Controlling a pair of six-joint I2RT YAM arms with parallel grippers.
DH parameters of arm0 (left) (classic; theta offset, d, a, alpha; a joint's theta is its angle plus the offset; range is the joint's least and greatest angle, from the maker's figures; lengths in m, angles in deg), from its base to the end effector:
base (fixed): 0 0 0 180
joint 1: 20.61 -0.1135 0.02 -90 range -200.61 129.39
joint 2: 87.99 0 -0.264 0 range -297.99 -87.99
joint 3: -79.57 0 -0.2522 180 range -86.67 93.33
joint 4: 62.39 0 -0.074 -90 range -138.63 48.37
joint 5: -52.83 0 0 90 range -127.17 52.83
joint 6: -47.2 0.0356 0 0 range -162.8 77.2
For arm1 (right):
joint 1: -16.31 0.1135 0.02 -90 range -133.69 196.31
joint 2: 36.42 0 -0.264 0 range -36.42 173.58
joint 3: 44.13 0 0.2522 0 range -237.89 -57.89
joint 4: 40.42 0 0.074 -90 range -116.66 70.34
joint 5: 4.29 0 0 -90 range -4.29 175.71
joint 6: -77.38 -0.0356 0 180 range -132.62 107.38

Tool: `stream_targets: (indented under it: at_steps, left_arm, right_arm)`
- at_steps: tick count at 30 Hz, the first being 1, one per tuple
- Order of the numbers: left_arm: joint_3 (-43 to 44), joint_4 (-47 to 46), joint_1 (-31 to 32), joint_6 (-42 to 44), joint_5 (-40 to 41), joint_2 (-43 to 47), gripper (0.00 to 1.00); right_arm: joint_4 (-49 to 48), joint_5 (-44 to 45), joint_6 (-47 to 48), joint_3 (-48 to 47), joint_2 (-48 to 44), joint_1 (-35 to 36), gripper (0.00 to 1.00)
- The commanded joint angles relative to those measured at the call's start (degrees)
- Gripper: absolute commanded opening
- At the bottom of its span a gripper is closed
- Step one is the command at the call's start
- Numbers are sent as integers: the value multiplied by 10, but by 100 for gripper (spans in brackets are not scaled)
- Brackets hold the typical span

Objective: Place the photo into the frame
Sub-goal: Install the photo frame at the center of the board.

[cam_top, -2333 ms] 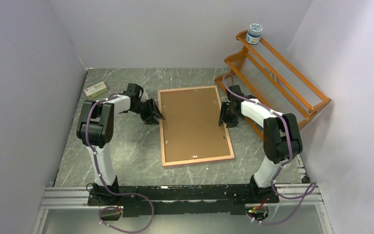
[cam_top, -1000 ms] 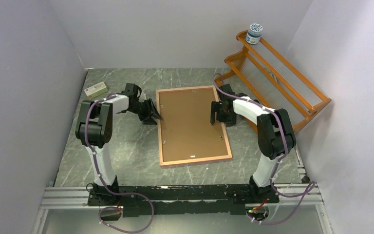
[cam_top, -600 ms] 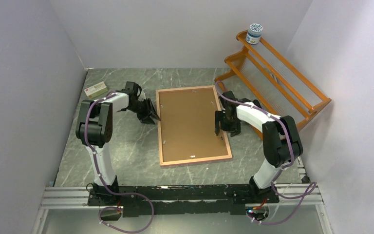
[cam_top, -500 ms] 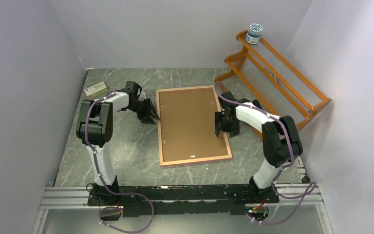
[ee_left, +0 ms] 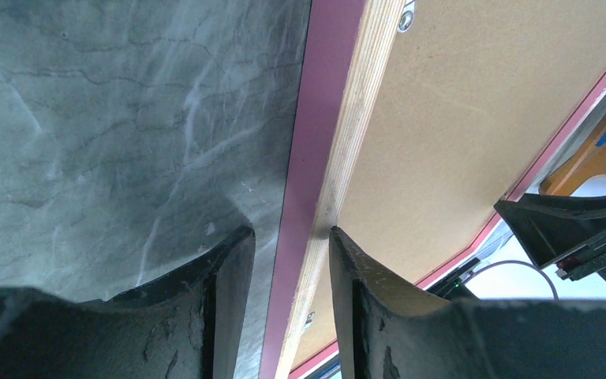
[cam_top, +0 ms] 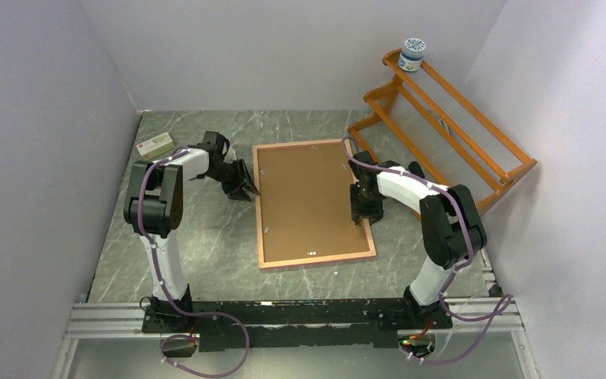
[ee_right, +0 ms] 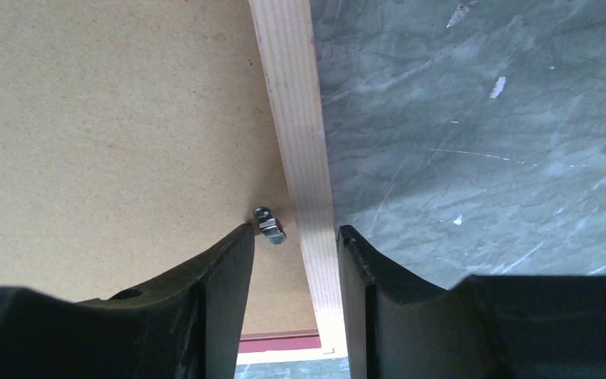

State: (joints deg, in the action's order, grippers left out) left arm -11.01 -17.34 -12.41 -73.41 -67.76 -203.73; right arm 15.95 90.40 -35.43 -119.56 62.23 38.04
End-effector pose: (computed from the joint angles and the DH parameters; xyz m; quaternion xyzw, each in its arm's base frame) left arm 0.3875 -0.0741 0.1403 -0.1431 0.9420 -0.2974 0.0608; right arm 0.2902 0.1125 0.1674 0.0131 0.9950 -0.0034 0.0993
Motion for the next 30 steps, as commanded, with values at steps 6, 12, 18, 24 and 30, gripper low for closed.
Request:
stream_targets:
  at_steps: [6, 12, 18, 24, 30]
  left_arm:
    - [2, -4, -6, 27, 47, -22, 47]
    - [2, -4, -6, 27, 47, -22, 46]
    - [-1, -5, -6, 26, 48, -21, 46]
    - [4, 2, -6, 29, 52, -23, 47]
    - [4, 4, -6, 31, 53, -23, 48]
  right_arm:
    - [4, 62, 18, -13, 1, 9, 38]
    - [-6, 77, 16, -17, 0, 10, 27]
    - [-26, 72, 6, -15, -2, 11, 7]
    - [-36, 60, 5, -16, -3, 16, 31]
    - [-20, 61, 21, -20, -5, 16, 46]
